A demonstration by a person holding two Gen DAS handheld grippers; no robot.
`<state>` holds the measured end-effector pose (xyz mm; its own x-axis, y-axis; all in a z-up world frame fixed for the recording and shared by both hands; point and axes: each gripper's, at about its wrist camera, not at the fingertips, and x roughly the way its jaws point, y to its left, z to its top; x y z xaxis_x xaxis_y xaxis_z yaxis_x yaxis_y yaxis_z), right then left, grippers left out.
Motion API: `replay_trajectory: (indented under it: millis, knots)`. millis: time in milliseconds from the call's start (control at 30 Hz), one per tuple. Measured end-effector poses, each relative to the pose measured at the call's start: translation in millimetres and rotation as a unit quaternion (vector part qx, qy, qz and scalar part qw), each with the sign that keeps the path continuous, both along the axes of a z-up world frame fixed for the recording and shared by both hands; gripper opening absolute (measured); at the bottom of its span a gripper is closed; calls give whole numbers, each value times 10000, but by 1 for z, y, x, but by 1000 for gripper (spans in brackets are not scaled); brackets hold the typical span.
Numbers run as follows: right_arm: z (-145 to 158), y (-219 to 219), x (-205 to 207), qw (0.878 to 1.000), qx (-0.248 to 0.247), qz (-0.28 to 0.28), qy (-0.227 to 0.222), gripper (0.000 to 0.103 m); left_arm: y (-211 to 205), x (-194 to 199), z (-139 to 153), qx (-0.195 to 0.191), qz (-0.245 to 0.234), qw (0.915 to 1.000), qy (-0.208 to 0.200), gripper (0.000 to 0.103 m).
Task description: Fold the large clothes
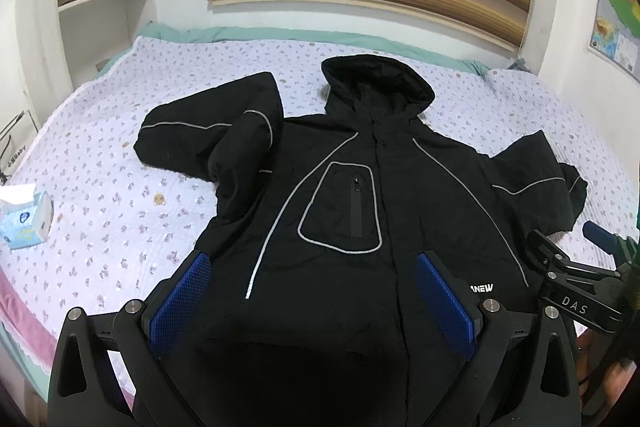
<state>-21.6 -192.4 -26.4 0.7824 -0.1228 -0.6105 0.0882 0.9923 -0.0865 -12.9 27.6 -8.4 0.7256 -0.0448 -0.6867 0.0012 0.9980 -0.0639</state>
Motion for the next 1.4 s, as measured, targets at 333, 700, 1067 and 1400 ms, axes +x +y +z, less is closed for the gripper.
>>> replay_trajectory:
  millis: [333,700,1067,1400]
  knots:
    - [-4,-5,2,9999,121,-35,76,103,-3,1,-6,-12,-34,10000,73,102]
    - [-9,1,3,9998,114,64,140,103,0,2,-11,-55,-44,9999,120,102]
    - [-8,10,4,9998,61,141,138,103,3,1,-12,-82,-36,9999,125,102]
    - [-10,13,6,9997,67,155,175,103,6,1,-15,-94,-15,9998,158,102]
